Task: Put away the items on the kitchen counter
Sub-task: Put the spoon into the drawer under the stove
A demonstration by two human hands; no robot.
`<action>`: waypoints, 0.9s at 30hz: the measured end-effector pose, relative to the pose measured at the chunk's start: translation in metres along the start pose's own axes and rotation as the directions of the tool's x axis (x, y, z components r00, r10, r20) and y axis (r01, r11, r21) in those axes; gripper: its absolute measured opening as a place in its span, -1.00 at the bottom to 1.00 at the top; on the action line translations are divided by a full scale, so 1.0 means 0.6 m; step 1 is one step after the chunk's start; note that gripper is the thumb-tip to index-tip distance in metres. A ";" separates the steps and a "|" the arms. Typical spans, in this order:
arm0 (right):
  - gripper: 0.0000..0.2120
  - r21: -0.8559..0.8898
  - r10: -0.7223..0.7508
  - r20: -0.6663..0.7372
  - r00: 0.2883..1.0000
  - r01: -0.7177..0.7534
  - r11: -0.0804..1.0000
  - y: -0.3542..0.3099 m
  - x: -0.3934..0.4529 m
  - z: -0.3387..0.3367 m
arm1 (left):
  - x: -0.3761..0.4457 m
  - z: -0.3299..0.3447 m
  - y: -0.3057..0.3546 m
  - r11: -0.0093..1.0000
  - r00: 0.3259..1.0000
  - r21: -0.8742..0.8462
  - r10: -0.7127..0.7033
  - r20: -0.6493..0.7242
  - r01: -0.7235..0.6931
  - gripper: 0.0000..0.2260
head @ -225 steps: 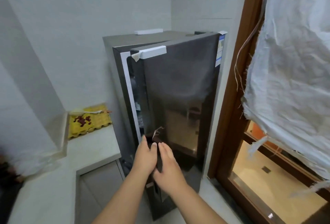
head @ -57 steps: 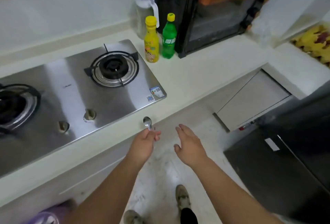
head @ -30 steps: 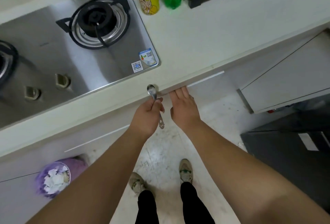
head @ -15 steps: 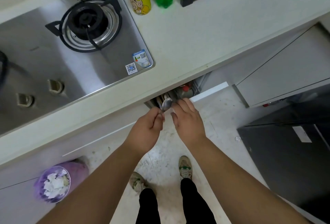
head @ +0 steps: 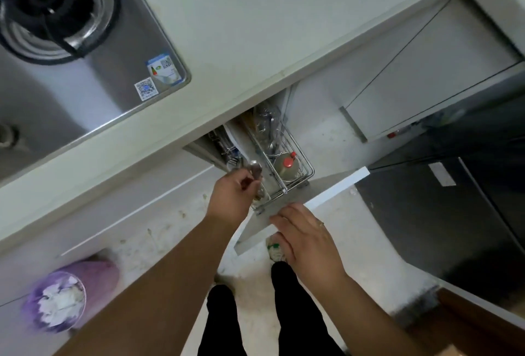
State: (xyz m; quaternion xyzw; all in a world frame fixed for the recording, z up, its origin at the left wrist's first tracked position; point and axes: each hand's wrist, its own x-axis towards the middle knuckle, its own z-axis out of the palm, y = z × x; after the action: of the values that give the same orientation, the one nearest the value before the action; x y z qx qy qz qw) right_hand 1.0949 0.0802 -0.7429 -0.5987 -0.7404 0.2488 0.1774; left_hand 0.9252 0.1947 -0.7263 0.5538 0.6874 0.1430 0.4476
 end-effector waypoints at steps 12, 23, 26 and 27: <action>-0.78 0.059 0.003 -0.014 1.000 -0.003 0.998 0.000 -0.018 -0.006 | 0.046 0.096 -0.091 0.970 0.971 0.108 -0.228 0.075 0.219 -0.84; -0.79 0.068 -0.047 -0.063 0.997 0.051 0.996 0.004 0.004 0.003 | 0.048 0.080 -0.097 0.964 0.968 0.142 -0.236 0.082 0.224 -0.88; -0.79 0.076 -0.083 -0.092 0.992 0.091 0.993 0.006 0.021 0.011 | 0.050 0.060 -0.079 0.975 0.970 0.084 -0.215 0.115 0.206 -0.86; -0.78 0.076 -0.089 -0.096 0.991 0.097 0.992 0.005 0.028 0.014 | 0.048 0.048 -0.071 0.979 0.972 0.059 -0.200 0.124 0.194 -0.85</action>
State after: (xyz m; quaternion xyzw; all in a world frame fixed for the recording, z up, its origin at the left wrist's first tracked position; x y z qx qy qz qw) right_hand 1.0890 0.0958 -0.7523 -0.5668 -0.7480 0.2419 0.2467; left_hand 0.9206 0.1969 -0.7849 0.5011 0.7117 0.0459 0.4902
